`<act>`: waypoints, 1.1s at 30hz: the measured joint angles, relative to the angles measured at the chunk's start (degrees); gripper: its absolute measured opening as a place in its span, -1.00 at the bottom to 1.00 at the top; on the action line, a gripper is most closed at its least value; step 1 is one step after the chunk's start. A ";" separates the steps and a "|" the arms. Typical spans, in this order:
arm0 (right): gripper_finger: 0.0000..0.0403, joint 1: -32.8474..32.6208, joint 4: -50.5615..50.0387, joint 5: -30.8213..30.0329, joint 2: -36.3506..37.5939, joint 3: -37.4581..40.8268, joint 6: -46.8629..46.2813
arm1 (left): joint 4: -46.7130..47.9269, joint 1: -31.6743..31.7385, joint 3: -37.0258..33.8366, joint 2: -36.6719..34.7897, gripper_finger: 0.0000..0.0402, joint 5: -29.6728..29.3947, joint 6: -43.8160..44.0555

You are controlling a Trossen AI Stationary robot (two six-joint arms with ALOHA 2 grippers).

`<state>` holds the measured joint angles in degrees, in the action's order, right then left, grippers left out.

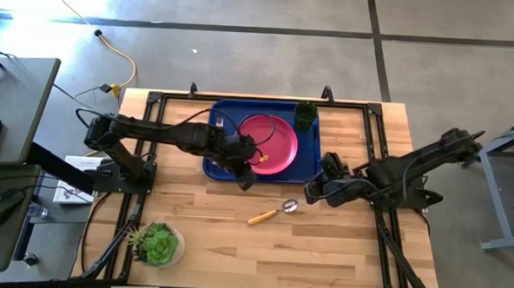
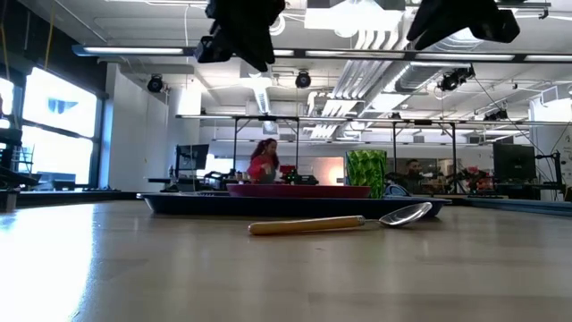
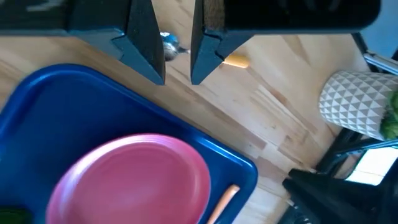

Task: Pick and place plate/cup/fork/spoon on tray
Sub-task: Put the yellow spoon between the fork and plate on the blue serving tray

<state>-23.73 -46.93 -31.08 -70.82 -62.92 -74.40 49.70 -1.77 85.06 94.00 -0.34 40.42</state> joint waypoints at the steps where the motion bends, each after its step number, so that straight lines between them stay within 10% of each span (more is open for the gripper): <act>1: -0.67 0.00 -0.75 -0.02 0.38 0.00 -0.02 | -0.64 -0.12 0.00 0.22 -0.70 -0.08 1.08; 13: -0.67 0.04 -4.75 0.01 1.83 0.00 0.07 | -3.91 -2.56 0.13 3.39 -0.70 9.35 -4.46; 33: -0.67 0.09 -8.72 3.78 1.83 0.00 6.21 | -8.94 -4.25 0.00 5.45 -0.23 1.27 3.01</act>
<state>-23.64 -55.65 -27.29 -68.99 -62.92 -68.19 40.76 -6.03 85.06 99.45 0.93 43.43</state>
